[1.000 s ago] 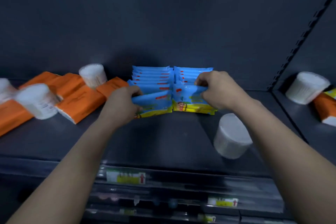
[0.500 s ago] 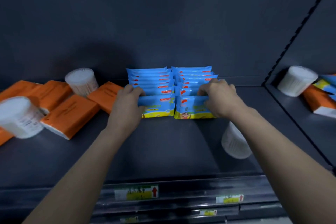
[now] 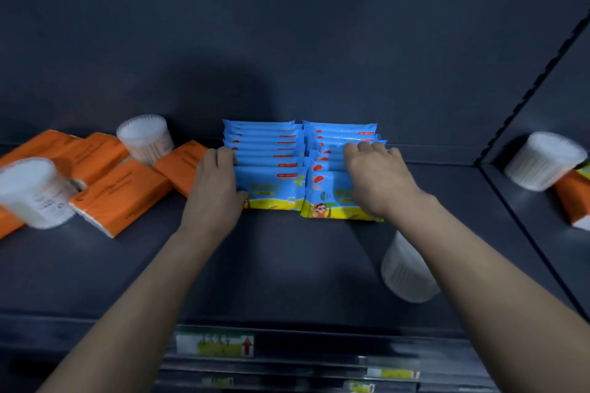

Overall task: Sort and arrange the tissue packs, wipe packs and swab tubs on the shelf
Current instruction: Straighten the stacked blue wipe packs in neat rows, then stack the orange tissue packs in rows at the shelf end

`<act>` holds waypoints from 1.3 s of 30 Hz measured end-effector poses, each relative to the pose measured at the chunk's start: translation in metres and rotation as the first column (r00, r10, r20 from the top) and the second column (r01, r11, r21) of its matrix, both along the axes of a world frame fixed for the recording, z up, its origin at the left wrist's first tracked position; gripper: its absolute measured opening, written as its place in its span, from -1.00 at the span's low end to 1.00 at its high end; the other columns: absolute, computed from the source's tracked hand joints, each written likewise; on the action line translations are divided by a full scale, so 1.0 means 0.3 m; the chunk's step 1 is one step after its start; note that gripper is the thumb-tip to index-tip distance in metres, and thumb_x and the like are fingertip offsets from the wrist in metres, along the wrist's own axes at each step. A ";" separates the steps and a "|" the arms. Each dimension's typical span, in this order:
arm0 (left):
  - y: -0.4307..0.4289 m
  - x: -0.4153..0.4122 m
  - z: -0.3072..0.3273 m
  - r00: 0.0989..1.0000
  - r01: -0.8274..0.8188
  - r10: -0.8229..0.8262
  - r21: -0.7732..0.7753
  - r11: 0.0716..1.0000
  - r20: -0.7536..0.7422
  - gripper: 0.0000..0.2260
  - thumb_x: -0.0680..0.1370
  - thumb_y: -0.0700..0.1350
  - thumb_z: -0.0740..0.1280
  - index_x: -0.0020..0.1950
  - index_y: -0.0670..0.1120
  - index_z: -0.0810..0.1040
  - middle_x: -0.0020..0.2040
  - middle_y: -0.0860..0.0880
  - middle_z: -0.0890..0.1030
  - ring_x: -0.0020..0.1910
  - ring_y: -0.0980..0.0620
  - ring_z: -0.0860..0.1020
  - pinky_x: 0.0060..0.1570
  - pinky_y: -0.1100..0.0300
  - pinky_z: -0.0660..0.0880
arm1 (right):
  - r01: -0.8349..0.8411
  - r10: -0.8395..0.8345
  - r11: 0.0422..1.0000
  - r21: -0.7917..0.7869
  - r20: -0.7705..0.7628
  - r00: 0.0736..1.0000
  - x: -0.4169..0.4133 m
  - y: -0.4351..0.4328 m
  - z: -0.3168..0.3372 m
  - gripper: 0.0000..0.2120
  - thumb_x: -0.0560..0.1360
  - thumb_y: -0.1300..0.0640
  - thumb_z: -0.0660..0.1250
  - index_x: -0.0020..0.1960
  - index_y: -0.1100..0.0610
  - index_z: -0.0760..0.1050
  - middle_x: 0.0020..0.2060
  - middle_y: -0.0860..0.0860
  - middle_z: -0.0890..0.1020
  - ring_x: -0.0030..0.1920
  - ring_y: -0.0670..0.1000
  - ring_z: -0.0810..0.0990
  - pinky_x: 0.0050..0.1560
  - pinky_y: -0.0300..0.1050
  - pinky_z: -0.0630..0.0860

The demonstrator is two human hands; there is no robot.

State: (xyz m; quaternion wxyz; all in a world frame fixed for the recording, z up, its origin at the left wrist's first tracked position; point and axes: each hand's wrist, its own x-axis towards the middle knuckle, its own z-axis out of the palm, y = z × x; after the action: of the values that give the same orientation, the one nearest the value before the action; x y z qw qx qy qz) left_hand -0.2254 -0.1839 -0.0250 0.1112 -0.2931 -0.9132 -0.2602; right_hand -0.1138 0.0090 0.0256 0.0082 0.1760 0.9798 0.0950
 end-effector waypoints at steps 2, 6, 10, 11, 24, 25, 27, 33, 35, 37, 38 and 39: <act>0.004 0.009 -0.001 1.000 -0.011 0.011 -0.001 1.000 0.006 -0.53 0.29 -0.33 0.48 0.11 -0.22 0.36 0.11 -0.21 0.37 0.08 -0.19 0.39 0.08 0.02 0.35 | -0.017 0.017 1.000 0.005 -0.014 1.000 0.001 0.002 0.001 -0.59 0.43 0.31 0.21 0.26 0.21 0.26 0.19 0.16 0.44 0.23 0.18 0.40 0.17 0.02 0.34; 0.009 0.025 -0.009 0.999 -0.035 0.036 -0.018 0.999 0.011 -0.51 0.31 -0.29 0.48 0.16 -0.22 0.35 0.13 -0.21 0.36 0.07 -0.20 0.40 0.08 -0.02 0.38 | -0.063 0.063 0.998 0.000 -0.004 0.998 0.005 0.016 0.011 -0.63 0.44 0.29 0.23 0.23 0.21 0.29 0.15 0.15 0.46 0.20 0.18 0.42 0.14 0.01 0.36; 0.021 0.043 -0.009 0.998 -0.054 0.055 -0.012 0.998 0.028 -0.49 0.34 -0.22 0.49 0.18 -0.19 0.33 0.12 -0.19 0.35 0.06 -0.19 0.43 0.04 -0.15 0.43 | -0.079 0.079 0.997 0.002 -0.005 0.997 0.015 0.019 0.003 -0.62 0.46 0.24 0.25 0.26 0.20 0.29 0.17 0.15 0.46 0.22 0.18 0.41 0.16 0.03 0.36; 0.023 0.046 -0.006 0.998 -0.057 0.057 -0.013 0.998 0.033 -0.49 0.34 -0.21 0.49 0.18 -0.19 0.32 0.13 -0.18 0.35 0.07 -0.19 0.43 0.03 -0.16 0.44 | -0.078 0.078 0.997 -0.004 -0.006 0.997 0.017 0.018 0.002 -0.61 0.46 0.24 0.24 0.27 0.20 0.28 0.18 0.15 0.45 0.22 0.18 0.41 0.17 0.04 0.35; -0.145 0.022 0.045 0.991 -0.082 0.090 0.074 0.994 -0.104 -0.71 0.43 -0.20 0.40 0.11 -0.23 0.47 0.07 -0.21 0.49 0.07 -0.20 0.48 0.05 -0.04 0.40 | -0.318 0.258 0.920 -0.228 -0.257 0.931 -0.082 -0.180 0.065 -0.66 0.53 0.11 0.25 0.29 0.14 0.42 0.17 0.10 0.52 0.23 0.14 0.42 0.27 0.02 0.31; -0.187 0.005 0.047 0.990 -0.097 0.104 0.072 0.993 -0.100 -0.74 0.44 -0.22 0.39 0.10 -0.23 0.48 0.06 -0.22 0.50 0.06 -0.21 0.48 0.03 -0.05 0.41 | -0.342 0.276 0.908 -0.241 -0.270 0.923 -0.107 -0.216 0.067 -0.65 0.53 0.10 0.25 0.29 0.14 0.42 0.18 0.10 0.52 0.24 0.14 0.42 0.27 0.03 0.32; -0.286 -0.034 0.045 0.986 -0.140 0.145 0.068 0.988 -0.087 -0.76 0.44 -0.25 0.37 0.09 -0.24 0.49 0.05 -0.23 0.51 0.04 -0.23 0.50 0.02 -0.05 0.42 | -0.382 0.305 0.885 -0.265 -0.289 0.907 -0.165 -0.294 0.067 -0.66 0.53 0.09 0.27 0.28 0.15 0.44 0.17 0.12 0.52 0.23 0.15 0.43 0.25 0.03 0.33; -0.555 -0.168 0.054 0.967 -0.254 0.255 0.058 0.965 0.001 -0.74 0.50 -0.18 0.32 0.17 -0.22 0.50 0.12 -0.18 0.51 0.10 -0.14 0.49 0.08 0.07 0.38 | -0.394 0.334 0.870 -0.295 -0.234 0.913 -0.364 -0.504 0.040 -0.63 0.50 0.04 0.30 0.25 0.17 0.44 0.17 0.13 0.50 0.23 0.16 0.42 0.24 0.04 0.36; -0.596 -0.210 0.052 0.966 -0.256 0.253 0.038 0.966 0.055 -0.70 0.52 -0.10 0.31 0.20 -0.19 0.48 0.13 -0.14 0.50 0.10 -0.09 0.49 0.06 0.11 0.39 | -0.347 0.305 0.883 -0.317 -0.175 0.936 -0.419 -0.551 0.029 -0.58 0.51 0.03 0.30 0.30 0.17 0.39 0.23 0.14 0.46 0.27 0.17 0.40 0.26 0.04 0.38; -0.612 -0.252 0.048 0.961 -0.249 0.252 -0.037 0.968 0.118 -0.65 0.53 0.00 0.30 0.23 -0.17 0.45 0.14 -0.13 0.50 0.09 -0.08 0.50 0.03 0.09 0.42 | -0.279 0.257 0.894 -0.351 -0.109 0.960 -0.466 -0.585 0.013 -0.55 0.52 0.05 0.28 0.34 0.20 0.34 0.28 0.17 0.40 0.29 0.21 0.40 0.26 0.06 0.39; -0.612 -0.271 0.047 0.956 -0.238 0.250 -0.096 0.967 0.150 -0.62 0.53 0.05 0.30 0.22 -0.18 0.44 0.14 -0.14 0.51 0.08 -0.09 0.50 0.00 0.08 0.42 | -0.239 0.231 0.900 -0.365 -0.068 0.971 -0.487 -0.598 0.003 -0.55 0.53 0.06 0.26 0.36 0.21 0.31 0.30 0.18 0.38 0.29 0.22 0.40 0.26 0.07 0.39; -0.608 -0.290 0.047 0.952 -0.218 0.247 -0.164 0.962 0.182 -0.59 0.52 0.09 0.29 0.21 -0.18 0.43 0.13 -0.16 0.51 0.07 -0.11 0.50 -0.01 0.08 0.41 | -0.198 0.204 0.904 -0.380 -0.024 0.979 -0.508 -0.608 -0.006 -0.55 0.54 0.08 0.24 0.38 0.21 0.28 0.32 0.20 0.36 0.29 0.24 0.40 0.27 0.06 0.39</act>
State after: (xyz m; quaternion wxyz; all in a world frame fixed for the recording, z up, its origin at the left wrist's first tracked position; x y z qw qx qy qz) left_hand -0.3122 -0.3663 -0.0109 0.0271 -0.1626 -0.9642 -0.2078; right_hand -0.2663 -0.1734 0.0238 0.0402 0.0684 0.9923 -0.0950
